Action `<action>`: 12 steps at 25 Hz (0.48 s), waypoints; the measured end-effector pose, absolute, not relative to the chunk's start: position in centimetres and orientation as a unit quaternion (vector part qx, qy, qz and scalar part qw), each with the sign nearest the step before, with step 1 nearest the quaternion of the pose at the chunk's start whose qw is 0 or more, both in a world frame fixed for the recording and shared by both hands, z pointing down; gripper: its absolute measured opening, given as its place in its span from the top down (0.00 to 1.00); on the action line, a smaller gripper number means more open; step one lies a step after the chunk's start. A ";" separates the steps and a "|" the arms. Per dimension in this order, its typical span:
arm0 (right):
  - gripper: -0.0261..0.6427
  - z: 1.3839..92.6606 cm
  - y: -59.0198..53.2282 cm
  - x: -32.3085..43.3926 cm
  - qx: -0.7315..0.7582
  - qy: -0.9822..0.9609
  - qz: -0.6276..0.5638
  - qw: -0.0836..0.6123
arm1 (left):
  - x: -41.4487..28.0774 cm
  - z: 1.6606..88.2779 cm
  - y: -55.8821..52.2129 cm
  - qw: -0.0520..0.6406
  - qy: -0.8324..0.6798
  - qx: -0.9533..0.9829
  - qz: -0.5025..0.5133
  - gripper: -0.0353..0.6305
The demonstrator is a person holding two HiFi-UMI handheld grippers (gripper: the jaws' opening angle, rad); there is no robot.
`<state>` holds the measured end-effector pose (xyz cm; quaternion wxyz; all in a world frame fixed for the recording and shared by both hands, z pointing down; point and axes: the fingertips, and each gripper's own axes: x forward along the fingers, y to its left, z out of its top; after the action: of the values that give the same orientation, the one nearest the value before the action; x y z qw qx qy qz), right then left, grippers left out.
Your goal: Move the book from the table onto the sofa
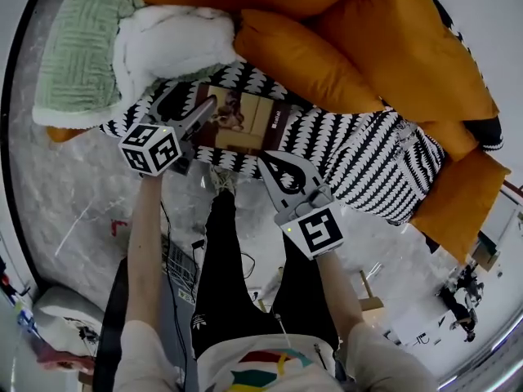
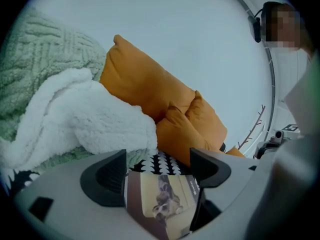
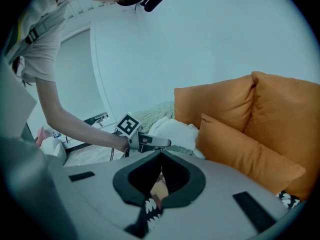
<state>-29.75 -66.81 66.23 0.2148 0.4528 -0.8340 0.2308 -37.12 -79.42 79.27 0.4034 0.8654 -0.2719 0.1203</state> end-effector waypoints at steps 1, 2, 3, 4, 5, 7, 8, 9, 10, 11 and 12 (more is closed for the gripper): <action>0.94 66.0 -66.9 -29.8 0.452 -0.835 0.228 0.214 | -37.0 78.7 -79.3 0.404 -0.264 0.868 0.117 0.37; 0.94 65.7 -66.9 -29.8 0.452 -0.836 0.226 0.213 | -36.7 77.8 -79.0 0.404 -0.249 0.873 0.111 0.38; 0.94 65.3 -67.0 -29.7 0.452 -0.837 0.224 0.213 | -36.3 76.6 -78.5 0.404 -0.230 0.880 0.102 0.38; 0.94 64.9 -67.0 -29.6 0.453 -0.837 0.222 0.213 | -36.0 75.1 -78.2 0.402 -0.216 0.886 0.087 0.38; 0.94 64.3 -67.2 -29.6 0.454 -0.837 0.219 0.212 | -35.8 73.6 -78.1 0.396 -0.215 0.890 0.071 0.42; 0.94 63.0 -67.8 -29.4 0.462 -0.836 0.211 0.207 | -35.9 70.6 -78.7 0.371 -0.245 0.894 0.049 0.57; 0.94 62.1 -68.3 -29.3 0.466 -0.836 0.206 0.202 | -36.1 69.1 -79.1 0.353 -0.269 0.895 0.045 0.69; 0.94 61.2 -68.7 -29.1 0.470 -0.836 0.200 0.198 | -36.4 67.6 -79.4 0.334 -0.295 0.894 0.043 0.84; 0.94 60.1 -69.1 -29.1 0.475 -0.836 0.194 0.194 | -36.7 65.8 -79.6 0.316 -0.320 0.892 0.043 0.94; 0.94 58.9 -69.3 -29.0 0.480 -0.836 0.188 0.190 | -37.1 63.8 -79.4 0.299 -0.341 0.890 0.042 0.94; 0.94 57.5 -69.4 -29.0 0.486 -0.834 0.185 0.185 | -37.3 61.4 -79.1 0.283 -0.358 0.889 0.037 0.94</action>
<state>-29.00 -69.40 57.51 0.1853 0.4862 -0.8338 0.1845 -37.35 -79.08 61.40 0.2834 0.8889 -0.3579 0.0372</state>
